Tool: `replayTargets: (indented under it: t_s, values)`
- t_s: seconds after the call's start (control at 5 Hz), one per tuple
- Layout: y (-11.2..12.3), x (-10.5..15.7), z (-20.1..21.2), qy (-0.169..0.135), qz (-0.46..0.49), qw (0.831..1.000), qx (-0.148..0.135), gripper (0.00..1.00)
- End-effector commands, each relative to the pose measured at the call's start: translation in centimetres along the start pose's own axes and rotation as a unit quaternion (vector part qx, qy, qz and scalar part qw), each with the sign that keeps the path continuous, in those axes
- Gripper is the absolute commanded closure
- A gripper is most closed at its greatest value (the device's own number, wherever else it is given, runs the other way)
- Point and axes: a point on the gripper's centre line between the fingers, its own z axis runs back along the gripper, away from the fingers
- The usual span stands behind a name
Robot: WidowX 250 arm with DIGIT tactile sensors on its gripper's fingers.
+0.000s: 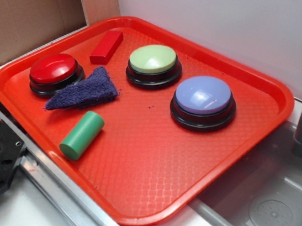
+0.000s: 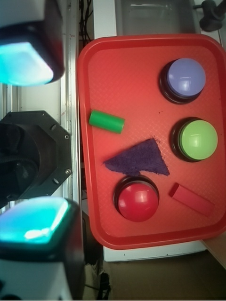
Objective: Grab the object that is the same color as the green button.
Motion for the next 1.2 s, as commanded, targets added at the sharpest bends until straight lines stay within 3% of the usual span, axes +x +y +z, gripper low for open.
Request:
replayTargets:
  t_s: [0.0, 0.2, 0.4, 0.6, 1.0]
  values:
    - [0.0, 0.0, 0.0, 0.000, 0.000, 1.000, 0.000, 0.00]
    - [-0.8, 0.6, -2.6, -0.036, 0.032, 0.999, -0.004, 0.00]
    - [-1.6, 0.9, -5.5, -0.033, 0.067, 0.997, 0.001, 0.00]
    - [-2.1, 1.3, -9.6, -0.033, 0.170, 0.985, -0.020, 0.00]
    - [-2.7, 2.5, -16.0, 0.017, 0.209, 0.978, -0.009, 0.00]
